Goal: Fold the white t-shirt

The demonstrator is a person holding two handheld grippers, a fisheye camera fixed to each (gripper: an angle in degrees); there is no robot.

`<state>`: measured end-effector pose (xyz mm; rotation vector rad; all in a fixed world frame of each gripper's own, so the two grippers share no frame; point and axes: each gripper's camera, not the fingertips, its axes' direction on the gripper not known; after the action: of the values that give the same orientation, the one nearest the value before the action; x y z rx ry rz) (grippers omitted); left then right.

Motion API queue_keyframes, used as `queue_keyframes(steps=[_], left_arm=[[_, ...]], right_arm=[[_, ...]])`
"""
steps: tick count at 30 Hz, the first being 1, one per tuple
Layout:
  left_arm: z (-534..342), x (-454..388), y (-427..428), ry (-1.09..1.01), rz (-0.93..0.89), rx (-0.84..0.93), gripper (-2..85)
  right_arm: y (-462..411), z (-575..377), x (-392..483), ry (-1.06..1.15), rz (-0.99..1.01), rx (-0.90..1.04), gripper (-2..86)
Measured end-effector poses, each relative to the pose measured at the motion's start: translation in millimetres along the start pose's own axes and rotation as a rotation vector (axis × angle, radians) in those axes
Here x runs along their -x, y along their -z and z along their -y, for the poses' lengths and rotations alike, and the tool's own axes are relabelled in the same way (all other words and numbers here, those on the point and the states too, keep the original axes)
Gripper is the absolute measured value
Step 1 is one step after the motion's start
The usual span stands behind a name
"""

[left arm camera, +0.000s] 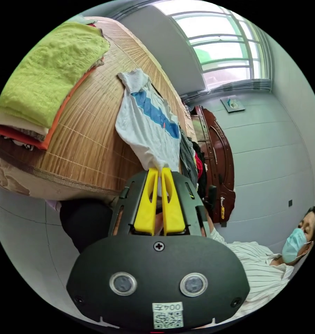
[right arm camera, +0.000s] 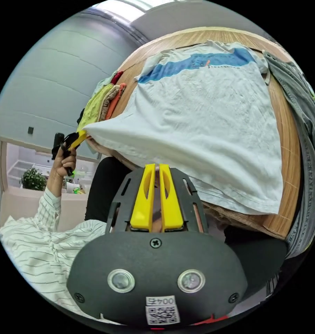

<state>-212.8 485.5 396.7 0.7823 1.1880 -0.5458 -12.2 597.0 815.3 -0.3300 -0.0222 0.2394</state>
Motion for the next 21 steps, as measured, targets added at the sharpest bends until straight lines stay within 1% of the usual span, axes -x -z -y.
queue_keyframes(steps=[2,6,9,11,14,16,17,19,20,21], left_arm=[[3,7,6,0.038,0.041,-0.017,2.1],[8,16,4,0.090,-0.043,-0.034,2.2],[13,22,-1,0.141,-0.032,-0.040,2.2],[18,30,-5,0.190,-0.024,-0.059,2.2],[23,42,-11,0.256,-0.041,-0.080,2.2],[26,43,-14,0.264,-0.041,-0.070,2.1],[28,38,-16,0.249,-0.026,-0.052,2.1],[32,29,-17,0.202,0.024,-0.001,2.2],[34,23,-17,0.171,0.067,0.032,2.2],[34,21,-17,0.157,0.087,0.049,2.3]], right_arm=[[-10,-9,15,0.073,-0.048,-0.029,7.6],[-44,-17,59,0.308,-0.284,-0.049,9.3],[-65,-9,75,0.394,-0.372,-0.021,9.7],[-77,-3,79,0.441,-0.439,0.001,9.2],[-80,8,80,0.476,-0.518,-0.011,4.0],[-72,24,73,0.439,-0.484,0.047,2.4],[-64,38,65,0.398,-0.419,0.109,2.2],[-54,57,51,0.321,-0.264,0.261,2.2],[-49,66,38,0.251,-0.135,0.363,2.5],[-42,72,23,0.190,-0.035,0.403,2.9]])
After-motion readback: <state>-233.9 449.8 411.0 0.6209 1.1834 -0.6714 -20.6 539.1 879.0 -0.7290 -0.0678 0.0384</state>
